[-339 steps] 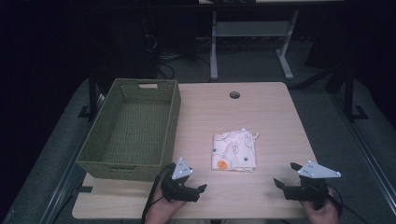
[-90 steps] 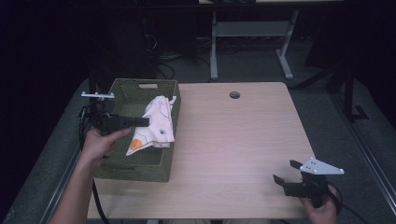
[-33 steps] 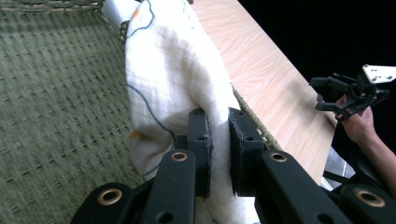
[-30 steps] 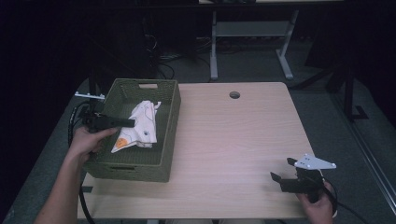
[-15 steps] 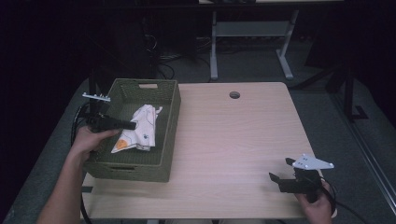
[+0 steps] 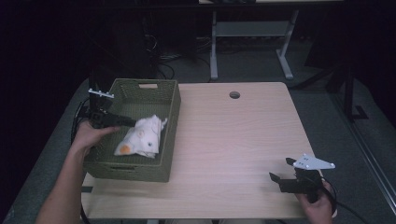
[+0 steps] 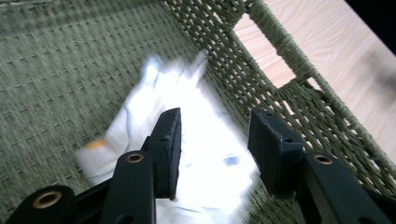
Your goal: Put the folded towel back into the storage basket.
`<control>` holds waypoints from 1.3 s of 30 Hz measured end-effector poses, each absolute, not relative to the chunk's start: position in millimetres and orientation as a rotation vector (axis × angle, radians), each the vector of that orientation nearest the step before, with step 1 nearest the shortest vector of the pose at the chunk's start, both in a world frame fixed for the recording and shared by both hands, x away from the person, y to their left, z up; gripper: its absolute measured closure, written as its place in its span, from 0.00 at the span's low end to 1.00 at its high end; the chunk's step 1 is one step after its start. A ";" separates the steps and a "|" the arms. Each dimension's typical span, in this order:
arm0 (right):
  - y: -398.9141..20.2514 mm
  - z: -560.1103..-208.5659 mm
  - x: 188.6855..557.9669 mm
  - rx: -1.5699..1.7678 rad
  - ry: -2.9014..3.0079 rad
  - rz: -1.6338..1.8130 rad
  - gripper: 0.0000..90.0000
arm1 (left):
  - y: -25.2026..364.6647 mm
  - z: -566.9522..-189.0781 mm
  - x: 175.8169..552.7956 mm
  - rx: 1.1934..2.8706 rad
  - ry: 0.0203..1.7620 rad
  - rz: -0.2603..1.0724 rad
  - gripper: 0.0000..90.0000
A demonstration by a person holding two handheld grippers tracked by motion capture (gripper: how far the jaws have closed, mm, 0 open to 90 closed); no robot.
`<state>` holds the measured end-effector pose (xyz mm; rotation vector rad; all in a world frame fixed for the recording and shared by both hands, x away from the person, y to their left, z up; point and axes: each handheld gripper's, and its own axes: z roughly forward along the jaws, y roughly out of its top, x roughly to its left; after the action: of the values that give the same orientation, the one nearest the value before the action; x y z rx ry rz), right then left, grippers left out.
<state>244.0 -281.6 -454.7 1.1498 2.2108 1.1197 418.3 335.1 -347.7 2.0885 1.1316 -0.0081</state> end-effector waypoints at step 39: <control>-278.2 -451.8 241.7 1.106 2.222 1.137 0.15 | 249.0 -423.3 423.7 2.737 1.189 -0.043 0.91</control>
<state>241.7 -278.2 -451.8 1.1062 2.2223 1.1374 423.7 249.0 -423.3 2.7370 1.1887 -0.0432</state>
